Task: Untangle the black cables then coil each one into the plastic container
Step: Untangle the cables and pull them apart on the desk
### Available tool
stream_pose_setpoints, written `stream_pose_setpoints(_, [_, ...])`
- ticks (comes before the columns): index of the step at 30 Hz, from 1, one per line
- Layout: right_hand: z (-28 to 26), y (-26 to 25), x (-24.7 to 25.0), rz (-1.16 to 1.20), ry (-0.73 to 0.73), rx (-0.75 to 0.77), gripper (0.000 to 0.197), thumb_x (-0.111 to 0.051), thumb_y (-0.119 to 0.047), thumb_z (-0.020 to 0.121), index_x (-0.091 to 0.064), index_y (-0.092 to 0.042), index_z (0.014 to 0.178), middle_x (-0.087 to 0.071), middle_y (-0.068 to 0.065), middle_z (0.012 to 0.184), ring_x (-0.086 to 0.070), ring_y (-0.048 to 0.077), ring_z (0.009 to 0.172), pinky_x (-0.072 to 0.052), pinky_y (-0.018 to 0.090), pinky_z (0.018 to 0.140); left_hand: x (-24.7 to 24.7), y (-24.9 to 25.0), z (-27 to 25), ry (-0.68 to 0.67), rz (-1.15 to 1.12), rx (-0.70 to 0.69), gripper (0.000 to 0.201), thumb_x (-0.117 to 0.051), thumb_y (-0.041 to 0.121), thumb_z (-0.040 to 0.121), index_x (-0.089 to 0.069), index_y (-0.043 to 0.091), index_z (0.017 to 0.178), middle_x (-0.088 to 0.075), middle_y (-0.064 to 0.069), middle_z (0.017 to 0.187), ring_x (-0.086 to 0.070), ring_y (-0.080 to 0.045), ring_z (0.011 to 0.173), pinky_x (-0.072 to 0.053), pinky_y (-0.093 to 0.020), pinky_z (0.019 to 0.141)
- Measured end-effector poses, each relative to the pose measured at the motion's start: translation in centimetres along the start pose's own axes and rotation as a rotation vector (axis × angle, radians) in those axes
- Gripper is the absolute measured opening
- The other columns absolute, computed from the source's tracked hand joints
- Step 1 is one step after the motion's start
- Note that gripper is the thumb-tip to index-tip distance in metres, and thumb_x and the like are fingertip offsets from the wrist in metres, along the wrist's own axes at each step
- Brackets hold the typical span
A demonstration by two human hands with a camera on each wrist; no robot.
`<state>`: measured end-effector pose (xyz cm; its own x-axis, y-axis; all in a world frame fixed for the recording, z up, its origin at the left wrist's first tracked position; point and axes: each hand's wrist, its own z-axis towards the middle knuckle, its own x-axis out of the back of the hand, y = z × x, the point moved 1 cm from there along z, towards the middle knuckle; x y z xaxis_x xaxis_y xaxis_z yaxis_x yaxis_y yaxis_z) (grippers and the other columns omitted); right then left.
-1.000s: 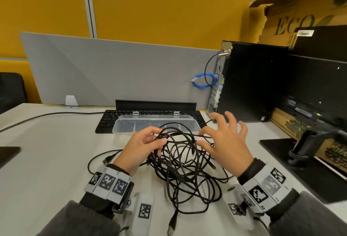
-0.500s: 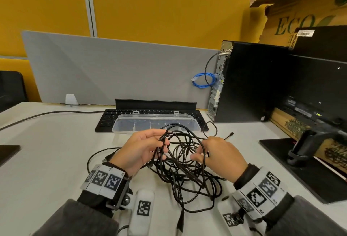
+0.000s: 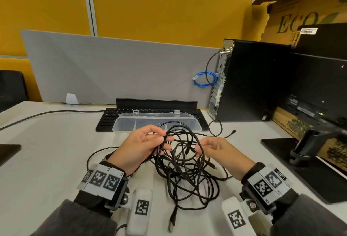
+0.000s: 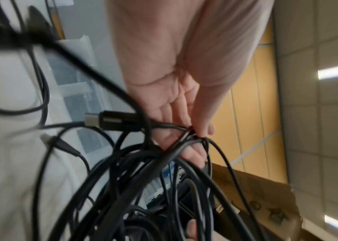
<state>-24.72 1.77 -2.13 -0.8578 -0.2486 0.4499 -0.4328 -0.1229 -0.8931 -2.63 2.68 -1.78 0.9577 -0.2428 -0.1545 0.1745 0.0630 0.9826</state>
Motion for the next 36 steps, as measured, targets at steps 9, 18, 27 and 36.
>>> stream_pose_setpoints(9, [-2.0, -4.5, -0.4, -0.412, 0.329, 0.381, 0.005, -0.052, -0.024, 0.093, -0.053, -0.027, 0.096, -0.057, -0.014, 0.085, -0.053, 0.01, 0.067, -0.045, 0.013, 0.062, 0.3, 0.1, 0.3, 0.126, 1.016, -0.143, 0.004, -0.053, 0.021, 0.093, -0.052, 0.022, 0.089, -0.064, 0.0, 0.081, -0.059, -0.009, 0.067, -0.051, -0.019, 0.062])
stream_pose_setpoints(18, [-0.8, -4.5, -6.1, -0.551, -0.057, 0.307, 0.024, -0.048, -0.033, 0.094, -0.063, -0.023, 0.11, -0.065, -0.01, 0.086, -0.055, 0.001, 0.074, -0.044, 0.017, 0.07, 0.5, 1.1, -0.5, 0.132, 0.815, -0.078, 0.006, -0.064, 0.014, 0.083, -0.059, 0.016, 0.083, -0.064, 0.0, 0.078, -0.06, -0.013, 0.062, -0.052, -0.027, 0.058])
stream_pose_setpoints(27, [-2.3, -5.0, -4.7, -0.264, 0.032, 0.287, 0.023, -0.062, -0.039, 0.085, -0.062, -0.025, 0.068, -0.057, -0.011, 0.061, -0.05, -0.002, 0.058, -0.04, 0.017, 0.06, -0.6, 1.5, -3.0, -0.005, 0.146, 0.117, 0.025, -0.065, 0.0, 0.082, -0.058, 0.009, 0.104, -0.065, -0.01, 0.073, -0.066, -0.022, 0.072, -0.055, -0.029, 0.063])
stream_pose_setpoints(36, [-4.9, -12.4, 0.9, -0.633, -0.071, 0.355, 0.018, -0.049, -0.028, 0.095, -0.058, -0.023, 0.08, -0.062, -0.013, 0.061, -0.057, 0.002, 0.045, -0.046, 0.014, 0.056, -3.9, 8.0, -2.7, -0.153, 0.735, -0.449, 0.066, -0.079, 0.037, 0.067, -0.045, 0.037, 0.124, -0.054, 0.022, 0.121, -0.046, 0.014, 0.115, -0.032, -0.003, 0.096])
